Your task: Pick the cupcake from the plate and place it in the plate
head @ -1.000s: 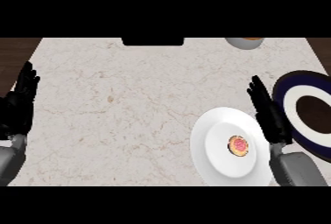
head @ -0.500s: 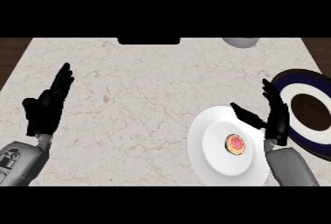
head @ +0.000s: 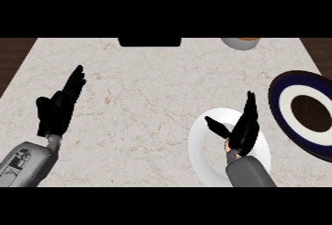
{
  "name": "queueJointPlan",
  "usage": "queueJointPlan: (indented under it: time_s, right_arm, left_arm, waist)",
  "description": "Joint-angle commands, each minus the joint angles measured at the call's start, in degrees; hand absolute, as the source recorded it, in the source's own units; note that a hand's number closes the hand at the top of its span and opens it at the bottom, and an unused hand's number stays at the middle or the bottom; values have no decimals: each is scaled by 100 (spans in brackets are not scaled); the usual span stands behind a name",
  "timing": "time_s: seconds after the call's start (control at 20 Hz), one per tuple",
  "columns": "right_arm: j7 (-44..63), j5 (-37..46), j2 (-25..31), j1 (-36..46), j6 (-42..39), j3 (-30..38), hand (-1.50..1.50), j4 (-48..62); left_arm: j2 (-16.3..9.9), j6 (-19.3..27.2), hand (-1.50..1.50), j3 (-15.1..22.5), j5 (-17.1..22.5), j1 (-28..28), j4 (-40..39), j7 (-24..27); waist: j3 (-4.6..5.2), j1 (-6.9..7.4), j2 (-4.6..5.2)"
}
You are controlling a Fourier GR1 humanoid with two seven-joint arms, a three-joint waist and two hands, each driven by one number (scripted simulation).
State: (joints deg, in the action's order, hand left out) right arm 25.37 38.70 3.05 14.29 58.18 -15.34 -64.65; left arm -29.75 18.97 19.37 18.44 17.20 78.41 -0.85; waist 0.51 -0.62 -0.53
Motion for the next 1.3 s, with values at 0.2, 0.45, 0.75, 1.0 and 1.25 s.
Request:
queueJointPlan:
  time_s: [0.2, 0.45, 0.75, 1.0, 1.25]
  right_arm:
    - [2143, 2225, -5, -117, -1264, 214, -150, -733]
    - [3489, 2357, -194, -122, -3061, 46, -150, -1185]
    - [4918, 2364, -292, 93, -5084, -38, -150, -2544]
    - [5554, 2322, -303, -337, -5882, -95, -150, -3605]
    - [5647, 2142, -303, -412, -6160, 9, -150, -3924]
  left_arm:
    - [-38, 42, 0, -94, -41, -86, 28, -94]
    - [113, 191, 0, 42, -158, -258, 101, -45]
    - [105, 152, 0, 15, -232, -144, 30, -113]
    - [15, 16, 0, -93, -171, -135, 297, -267]
    - [142, -84, 0, -166, -268, -67, 79, -119]
  waist:
    - [6, -224, -61]
    - [4, -195, -81]
    - [-22, -172, -42]
    - [-41, -62, -16]
    - [-45, 2, 32]
